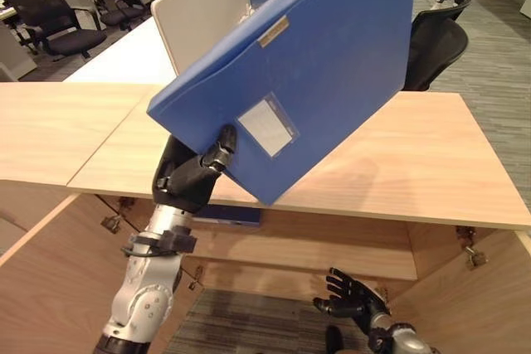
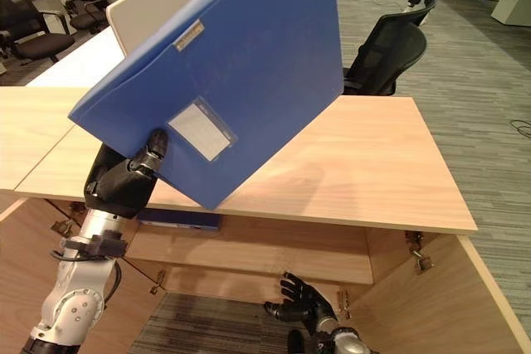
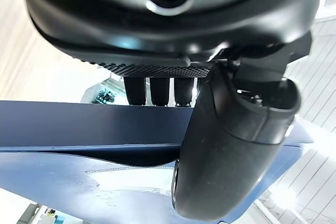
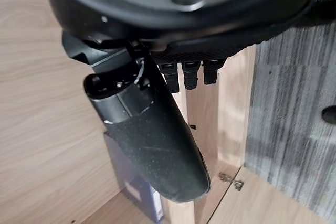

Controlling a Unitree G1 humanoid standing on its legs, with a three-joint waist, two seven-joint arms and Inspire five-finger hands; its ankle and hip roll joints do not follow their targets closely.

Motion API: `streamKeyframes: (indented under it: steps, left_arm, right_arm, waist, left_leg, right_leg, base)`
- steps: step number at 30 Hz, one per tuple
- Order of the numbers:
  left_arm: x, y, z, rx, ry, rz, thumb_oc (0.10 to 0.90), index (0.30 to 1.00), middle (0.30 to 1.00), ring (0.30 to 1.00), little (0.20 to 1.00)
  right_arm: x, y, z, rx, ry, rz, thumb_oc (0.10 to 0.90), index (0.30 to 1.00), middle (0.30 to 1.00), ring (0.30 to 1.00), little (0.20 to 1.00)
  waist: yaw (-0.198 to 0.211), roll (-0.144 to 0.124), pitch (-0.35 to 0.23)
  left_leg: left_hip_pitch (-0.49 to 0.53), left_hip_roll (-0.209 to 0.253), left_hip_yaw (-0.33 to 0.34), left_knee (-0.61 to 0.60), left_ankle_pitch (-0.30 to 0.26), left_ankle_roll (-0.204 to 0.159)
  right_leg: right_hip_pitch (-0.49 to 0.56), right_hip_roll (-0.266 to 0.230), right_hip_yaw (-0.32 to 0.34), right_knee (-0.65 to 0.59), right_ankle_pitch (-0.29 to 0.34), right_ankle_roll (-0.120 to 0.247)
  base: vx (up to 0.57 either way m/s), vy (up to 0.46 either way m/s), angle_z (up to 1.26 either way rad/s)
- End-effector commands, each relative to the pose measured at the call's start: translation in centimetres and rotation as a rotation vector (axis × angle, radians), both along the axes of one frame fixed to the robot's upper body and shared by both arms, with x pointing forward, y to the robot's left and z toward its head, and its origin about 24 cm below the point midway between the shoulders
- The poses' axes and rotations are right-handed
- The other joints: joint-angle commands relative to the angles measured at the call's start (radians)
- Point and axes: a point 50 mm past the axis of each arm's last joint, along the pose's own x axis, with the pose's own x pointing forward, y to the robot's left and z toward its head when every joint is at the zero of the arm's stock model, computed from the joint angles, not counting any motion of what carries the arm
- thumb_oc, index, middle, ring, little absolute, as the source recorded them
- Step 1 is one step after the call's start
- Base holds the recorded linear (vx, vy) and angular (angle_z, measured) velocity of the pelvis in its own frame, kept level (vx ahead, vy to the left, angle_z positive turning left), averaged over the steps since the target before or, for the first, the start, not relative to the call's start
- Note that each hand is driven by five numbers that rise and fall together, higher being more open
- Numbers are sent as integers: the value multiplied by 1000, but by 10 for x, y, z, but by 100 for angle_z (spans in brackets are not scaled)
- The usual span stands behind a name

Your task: Put the empty folder in the office cabinet

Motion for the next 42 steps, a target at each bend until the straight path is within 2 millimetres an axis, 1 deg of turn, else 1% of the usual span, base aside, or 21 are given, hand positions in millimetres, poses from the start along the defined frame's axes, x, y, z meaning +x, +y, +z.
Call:
streamKeyframes:
  steps: [1, 4, 6, 7, 10, 13, 15, 17, 18, 22, 24, 27, 29, 31, 32, 33, 35, 36, 37, 39, 42]
  left_arm:
    - [8, -1, 58, -11, -311, 6, 400, 300, 300, 300, 300]
    - [9, -3, 58, -7, -313, 1, 400, 300, 300, 300, 300]
    - [12, -7, 60, -12, -321, -12, 400, 300, 300, 300, 300]
    - [13, -6, 60, -11, -322, -11, 400, 300, 300, 300, 300]
    - [12, -3, 58, -18, -316, 1, 400, 300, 300, 300, 300]
    - [9, 0, 56, -24, -311, 16, 400, 300, 300, 300, 300]
    - [8, 3, 52, -27, -300, 32, 400, 300, 300, 300, 300]
    - [7, 3, 50, -30, -296, 33, 400, 300, 300, 300, 300]
    - [6, 4, 49, -37, -295, 40, 400, 300, 300, 300, 300]
    - [6, 1, 47, -63, -292, 34, 400, 300, 300, 300, 300]
    - [6, 1, 45, -70, -286, 38, 400, 300, 300, 300, 300]
    - [6, -1, 44, -77, -287, 34, 400, 300, 300, 300, 300]
    - [7, -2, 46, -83, -295, 38, 400, 300, 300, 300, 300]
    - [7, 0, 48, -94, -311, 46, 400, 300, 300, 300, 300]
    - [6, 1, 48, -97, -317, 49, 400, 300, 300, 300, 300]
    - [4, 1, 47, -93, -321, 37, 400, 300, 300, 300, 300]
    - [4, -1, 49, -82, -331, 17, 400, 300, 300, 300, 300]
    - [3, -1, 48, -83, -330, 17, 400, 300, 300, 300, 300]
    - [3, -2, 49, -82, -339, 6, 400, 300, 300, 300, 300]
    - [2, 0, 46, -83, -328, 20, 400, 300, 300, 300, 300]
    - [2, 0, 48, -73, -336, 25, 400, 300, 300, 300, 300]
  right_arm:
    - [55, 1, 50, 63, -318, -60, 800, 900, 900, 900, 900]
    - [59, 0, 54, 64, -334, -71, 800, 900, 900, 900, 900]
    - [68, -1, 61, 80, -376, -111, 800, 900, 900, 900, 900]
    - [69, 0, 62, 88, -381, -114, 800, 900, 900, 900, 900]
    - [70, 4, 65, 130, -393, -122, 800, 900, 900, 900, 900]
    - [70, 9, 65, 151, -395, -116, 800, 900, 900, 900, 900]
    - [69, 8, 65, 157, -391, -116, 800, 900, 900, 900, 900]
    - [69, 7, 66, 162, -391, -116, 800, 900, 900, 900, 900]
    - [70, 4, 68, 167, -401, -120, 800, 900, 900, 900, 900]
    - [65, -2, 72, 182, -414, -133, 800, 900, 900, 900, 900]
    - [61, -8, 72, 185, -420, -155, 800, 900, 900, 900, 900]
    - [62, -11, 75, 218, -436, -184, 800, 900, 900, 900, 900]
    - [65, -10, 81, 287, -460, -193, 800, 900, 900, 900, 900]
    - [70, -7, 92, 371, -502, -183, 800, 900, 900, 900, 900]
    - [71, -4, 96, 414, -513, -166, 800, 900, 900, 900, 900]
    - [70, 4, 103, 494, -525, -103, 800, 900, 900, 900, 900]
    - [68, 11, 113, 563, -547, -38, 800, 900, 900, 900, 900]
    - [68, 10, 113, 563, -546, -38, 800, 900, 900, 900, 900]
    - [67, 14, 130, 613, -602, 28, 800, 900, 900, 900, 900]
    - [65, 14, 137, 648, -619, 51, 800, 900, 900, 900, 900]
    - [62, 15, 149, 691, -658, 86, 800, 900, 900, 900, 900]
  waist:
    - [-12, -22, -14]
    - [-15, -19, -4]
    - [-13, 12, 21]
    - [-9, 14, 19]
    - [17, 11, -7]
    - [65, -23, -39]
    - [70, -35, -57]
    - [67, -34, -61]
    - [62, -27, -64]
    - [43, -15, -53]
    - [32, -2, -40]
    - [25, 16, -9]
    - [23, 19, 9]
    - [29, 14, 30]
    - [26, 9, 33]
    - [20, -6, 27]
    - [7, -12, 11]
    - [7, -10, 14]
    - [-12, 3, -12]
    - [-20, 12, -31]
    - [-27, 14, -53]
  left_leg:
    - [-36, -14, 14, -3, -77, -2]
    - [-45, -12, 22, -3, -69, 0]
    - [-88, 8, 40, 4, -31, 17]
    - [-94, 11, 46, 9, -30, 19]
    - [-125, 14, 88, 19, -19, 29]
    - [-158, 3, 137, 30, -1, 26]
    - [-169, 7, 156, 35, 9, 16]
    - [-171, 14, 161, 38, 14, 11]
    - [-173, 30, 165, 36, 31, -2]
    - [-193, 66, 160, 39, 77, -36]
    - [-195, 84, 153, 44, 96, -54]
    - [-222, 115, 141, 78, 132, -83]
    - [-246, 123, 115, 97, 144, -101]
    - [-260, 109, 40, 133, 117, -111]
    - [-255, 99, -5, 155, 87, -110]
    - [-227, 89, -49, 196, 33, -114]
    - [-172, 101, -44, 208, -7, -112]
    - [-167, 102, -44, 209, -11, -112]
    - [-94, 123, -23, 161, -24, -113]
    - [-65, 115, -26, 115, -36, -106]
    - [-36, 96, -25, 41, -23, -98]
  right_leg:
    - [16, -107, -36, 176, -143, 137]
    - [-7, -99, -23, 213, -133, 143]
    - [-25, -58, -28, 351, -188, 131]
    - [-19, -55, -33, 382, -220, 119]
    - [38, -45, -57, 433, -271, 97]
    - [124, -71, -106, 345, -276, 93]
    - [163, -70, -108, 238, -309, 85]
    - [177, -65, -100, 196, -312, 78]
    - [195, -51, -93, 139, -316, 62]
    - [227, -7, -74, 48, -316, 29]
    - [250, 11, -77, 9, -308, 18]
    - [254, 31, -72, 2, -313, 2]
    - [246, 39, -66, 2, -309, -10]
    - [225, 38, -59, 14, -298, -18]
    - [208, 35, -53, 26, -295, -21]
    - [186, 23, -54, 35, -281, -23]
    - [166, 19, -65, 39, -273, -21]
    - [171, 21, -65, 40, -275, -21]
    - [152, 32, -80, 37, -267, -17]
    - [158, 45, -78, 36, -273, -16]
    - [154, 44, -84, 42, -255, -6]
  base:
    - [-136, 20, -6]
    - [-154, 25, -16]
    - [-294, 73, -12]
    - [-201, 43, -13]
    - [-158, -18, -58]
    - [-119, -107, -44]
    - [-60, -150, -80]
    - [-62, -127, -39]
    - [-95, -150, -29]
    - [-126, -182, -23]
    - [-122, -136, -22]
    - [-135, -98, -10]
    - [-173, -72, -5]
    - [-189, -47, 2]
    - [-187, -20, -16]
    - [-148, -9, -20]
    - [-80, 14, -14]
    - [-59, 62, -8]
    - [9, 75, 5]
    - [31, 75, 17]
    - [24, 57, 6]
